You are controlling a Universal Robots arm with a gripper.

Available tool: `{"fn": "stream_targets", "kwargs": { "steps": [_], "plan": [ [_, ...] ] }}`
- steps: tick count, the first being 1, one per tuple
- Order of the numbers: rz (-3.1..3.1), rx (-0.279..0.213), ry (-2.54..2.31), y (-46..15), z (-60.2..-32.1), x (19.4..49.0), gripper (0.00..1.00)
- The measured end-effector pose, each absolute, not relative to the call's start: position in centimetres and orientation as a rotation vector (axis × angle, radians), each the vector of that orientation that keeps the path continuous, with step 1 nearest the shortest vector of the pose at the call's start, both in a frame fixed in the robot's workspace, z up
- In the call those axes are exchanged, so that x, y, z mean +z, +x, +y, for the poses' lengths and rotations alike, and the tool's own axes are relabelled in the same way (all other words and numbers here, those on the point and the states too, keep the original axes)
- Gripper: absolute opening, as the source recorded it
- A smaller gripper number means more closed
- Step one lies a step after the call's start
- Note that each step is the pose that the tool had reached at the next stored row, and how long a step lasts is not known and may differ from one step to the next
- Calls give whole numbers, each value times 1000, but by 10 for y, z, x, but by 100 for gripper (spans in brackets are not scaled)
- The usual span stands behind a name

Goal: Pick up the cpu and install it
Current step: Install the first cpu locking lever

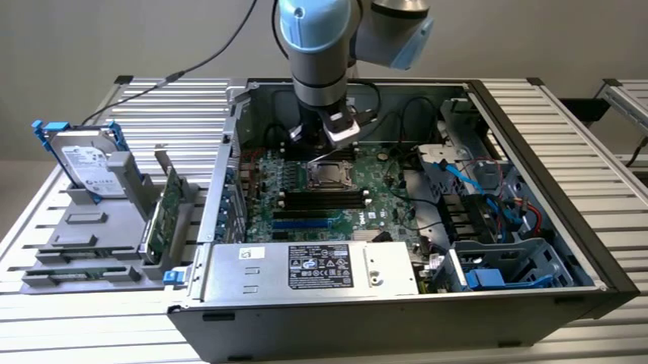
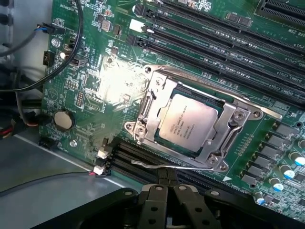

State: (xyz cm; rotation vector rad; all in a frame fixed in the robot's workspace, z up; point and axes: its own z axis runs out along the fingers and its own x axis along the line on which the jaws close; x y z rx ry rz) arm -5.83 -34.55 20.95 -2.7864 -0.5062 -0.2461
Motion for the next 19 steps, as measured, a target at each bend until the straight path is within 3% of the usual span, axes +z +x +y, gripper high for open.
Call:
{"fn": "stream_targets", "kwargs": {
  "steps": [19],
  "plan": [
    [-554,-220,-2791,-78,-346,214,11]
  ]
}}
